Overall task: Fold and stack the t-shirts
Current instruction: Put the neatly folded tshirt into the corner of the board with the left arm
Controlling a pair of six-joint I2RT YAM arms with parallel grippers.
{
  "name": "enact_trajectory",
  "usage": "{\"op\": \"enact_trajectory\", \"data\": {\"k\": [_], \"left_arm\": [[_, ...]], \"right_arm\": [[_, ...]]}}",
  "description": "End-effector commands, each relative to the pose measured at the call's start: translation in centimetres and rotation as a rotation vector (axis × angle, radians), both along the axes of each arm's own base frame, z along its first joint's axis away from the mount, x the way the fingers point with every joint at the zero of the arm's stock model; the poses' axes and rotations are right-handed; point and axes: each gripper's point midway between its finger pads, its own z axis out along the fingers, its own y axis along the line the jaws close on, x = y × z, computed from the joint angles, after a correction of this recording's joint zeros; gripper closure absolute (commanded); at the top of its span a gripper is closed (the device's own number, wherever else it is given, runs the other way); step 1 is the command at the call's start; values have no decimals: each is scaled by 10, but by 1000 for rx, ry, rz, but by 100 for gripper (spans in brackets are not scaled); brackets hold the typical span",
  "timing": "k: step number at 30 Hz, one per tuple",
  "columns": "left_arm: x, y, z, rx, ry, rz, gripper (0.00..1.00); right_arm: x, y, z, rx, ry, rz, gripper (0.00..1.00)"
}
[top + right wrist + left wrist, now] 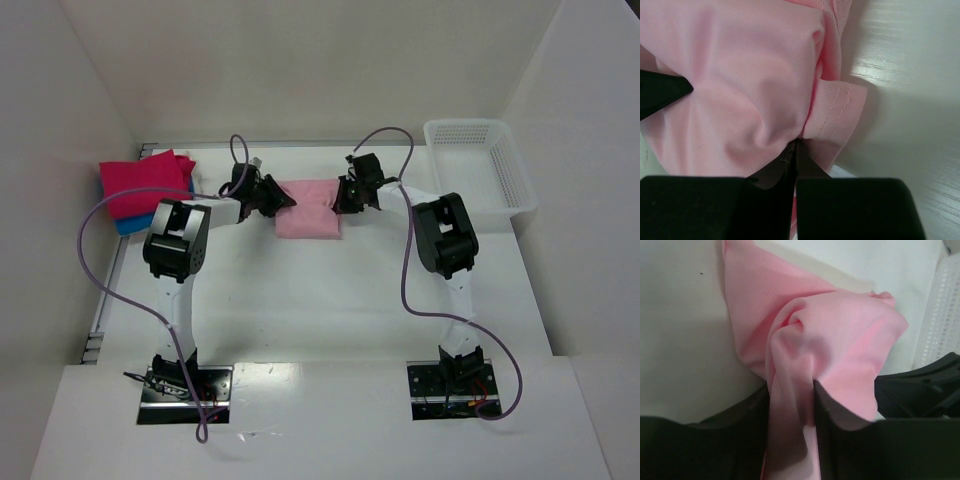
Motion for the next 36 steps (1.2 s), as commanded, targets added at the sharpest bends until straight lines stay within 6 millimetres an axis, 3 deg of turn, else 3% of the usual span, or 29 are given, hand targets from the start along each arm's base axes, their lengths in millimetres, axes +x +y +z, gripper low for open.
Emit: {"op": "enact_trajectory", "data": {"k": [1,4,8,10,11,13,15,16,20,26,36], "left_arm": [[-18,-1,-38,62,108,-39,72],[-17,0,-34,78,100,-45,99],[-5,10,0,167,31,-56,100],[5,24,18,276,-5,-45,100],[10,29,30,314,-19,-39,100],[13,46,42,405,-20,-27,100],[23,60,64,455,-46,-9,100],[23,71,71,492,-48,7,100],[22,89,95,548,-79,37,100],[29,122,113,641,-84,91,100],[32,210,144,702,-92,207,100]], "right_arm": [[-5,9,-18,-22,27,25,96],[-2,10,-15,-22,15,30,96],[-6,4,-12,-55,22,31,95],[-6,2,9,-53,-6,26,90],[-9,-4,13,-53,-12,17,85],[-9,-12,50,-23,-78,-3,67],[-18,-19,62,-13,-98,-13,55],[-20,-22,83,4,-131,-22,49],[-34,-33,118,19,-188,-42,25],[-64,-43,120,34,-164,-62,12],[-94,-55,112,30,-134,-83,12]]}}
